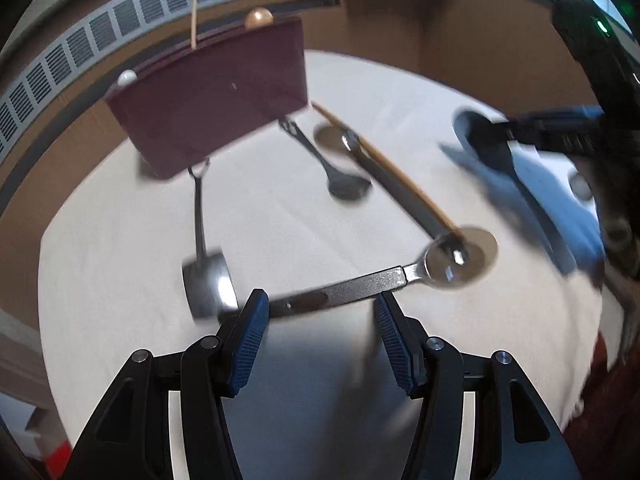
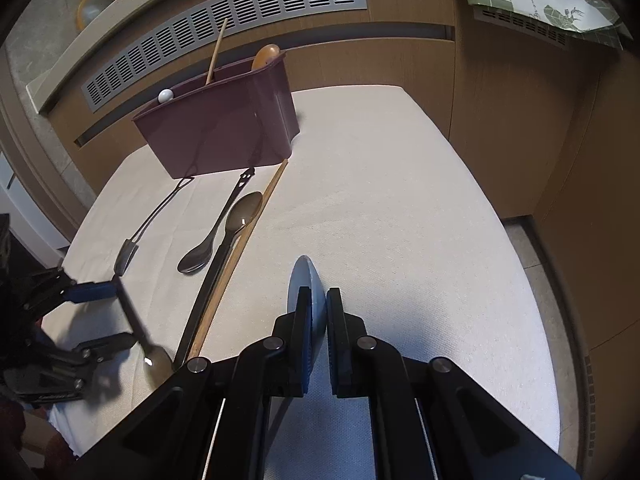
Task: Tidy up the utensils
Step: 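Grasp silver spoon with left tool while right tool holds the blue spoon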
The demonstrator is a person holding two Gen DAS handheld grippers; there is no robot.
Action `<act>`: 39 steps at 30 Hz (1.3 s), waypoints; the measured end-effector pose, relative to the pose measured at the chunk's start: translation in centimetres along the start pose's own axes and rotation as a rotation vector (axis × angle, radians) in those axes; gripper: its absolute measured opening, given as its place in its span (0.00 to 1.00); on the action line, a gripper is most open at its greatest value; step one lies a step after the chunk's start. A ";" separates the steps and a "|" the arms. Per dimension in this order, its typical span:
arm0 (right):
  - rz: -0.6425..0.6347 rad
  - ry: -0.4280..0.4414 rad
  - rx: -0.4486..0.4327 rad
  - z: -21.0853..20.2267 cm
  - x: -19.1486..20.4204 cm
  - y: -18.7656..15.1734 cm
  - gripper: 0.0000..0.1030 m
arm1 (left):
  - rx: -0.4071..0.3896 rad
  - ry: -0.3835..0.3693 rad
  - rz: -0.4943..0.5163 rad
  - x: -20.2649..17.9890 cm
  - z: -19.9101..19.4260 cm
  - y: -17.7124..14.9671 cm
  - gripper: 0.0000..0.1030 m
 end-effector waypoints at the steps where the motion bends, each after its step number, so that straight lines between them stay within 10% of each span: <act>1: -0.002 0.001 0.001 0.0 0.1 0.0 0.06 | 0.001 0.013 -0.008 0.2 0.5 0.5 0.55; 21: -0.004 -0.016 0.017 0.7 -0.1 0.3 0.06 | 0.033 -0.191 -0.224 2.7 1.6 2.5 0.57; 39: 0.030 0.004 0.035 1.3 -0.8 -0.5 0.07 | 0.055 -0.135 -0.137 0.4 6.3 10.5 0.42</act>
Point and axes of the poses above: each gripper's, at about its wrist camera, not at the fingertips, and z roughly the way its jaws point, x to its left, y to its top, the point moved 2 cm from there along z, roughly the way its jaws point
